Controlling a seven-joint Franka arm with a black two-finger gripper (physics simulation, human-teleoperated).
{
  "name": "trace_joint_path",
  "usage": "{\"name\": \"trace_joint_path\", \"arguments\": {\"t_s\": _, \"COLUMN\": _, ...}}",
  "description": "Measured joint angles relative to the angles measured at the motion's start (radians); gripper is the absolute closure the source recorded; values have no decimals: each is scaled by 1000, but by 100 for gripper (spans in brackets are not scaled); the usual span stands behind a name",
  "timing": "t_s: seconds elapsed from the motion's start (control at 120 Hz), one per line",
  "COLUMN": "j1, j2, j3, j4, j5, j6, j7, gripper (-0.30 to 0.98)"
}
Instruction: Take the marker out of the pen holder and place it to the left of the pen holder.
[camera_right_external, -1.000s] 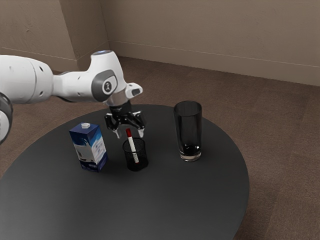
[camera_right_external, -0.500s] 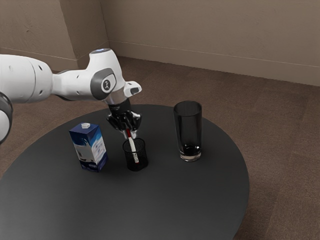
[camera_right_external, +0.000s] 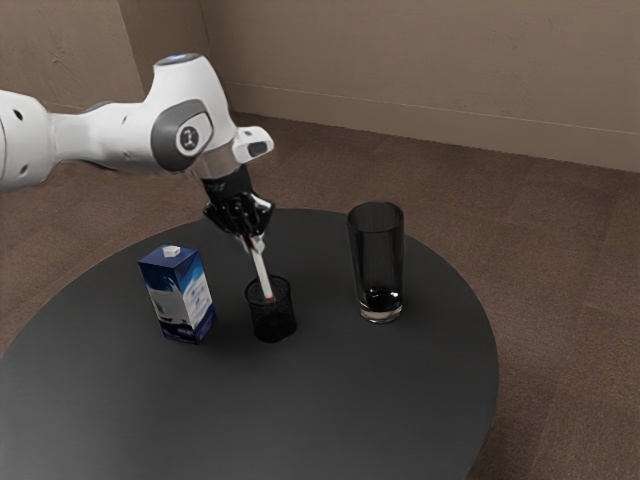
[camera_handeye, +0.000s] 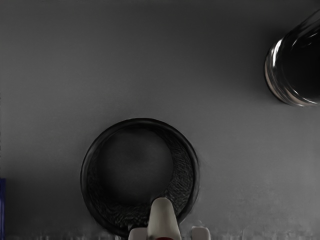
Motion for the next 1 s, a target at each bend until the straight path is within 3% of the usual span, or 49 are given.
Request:
{"name": "trace_joint_path", "arguments": {"t_s": 0.117, "j1": 2, "j2": 1, "j3": 37, "j4": 142, "j5": 17, "j6": -39, "j7": -9, "gripper": 75}}
{"name": "trace_joint_path", "arguments": {"t_s": 0.275, "j1": 138, "j2": 334, "j3": 62, "j4": 474, "j5": 24, "j6": -99, "j7": -2, "gripper": 76}}
{"name": "trace_joint_path", "arguments": {"t_s": 0.467, "j1": 163, "j2": 432, "j3": 63, "j4": 520, "j5": 20, "j6": -125, "j7": 5, "gripper": 76}}
{"name": "trace_joint_path", "arguments": {"t_s": 0.7, "j1": 175, "j2": 438, "j3": 67, "j4": 506, "j5": -30, "j6": -138, "j7": 23, "gripper": 29}}
{"name": "trace_joint_path", "arguments": {"t_s": 0.767, "j1": 173, "j2": 373, "j3": 84, "j4": 468, "j5": -32, "j6": -142, "j7": 29, "gripper": 21}}
{"name": "trace_joint_path", "arguments": {"t_s": 0.833, "j1": 155, "j2": 202, "j3": 75, "j4": 403, "j5": -24, "j6": -184, "j7": 46, "gripper": 15}}
{"name": "trace_joint_path", "arguments": {"t_s": 0.942, "j1": 69, "j2": -58, "j3": -80, "j4": 282, "j5": 57, "j6": -268, "j7": 62, "gripper": 9}}
{"name": "trace_joint_path", "arguments": {"t_s": 1.0, "j1": -40, "j2": -164, "j3": -140, "j4": 164, "j5": 107, "j6": -293, "j7": 56, "gripper": 7}}
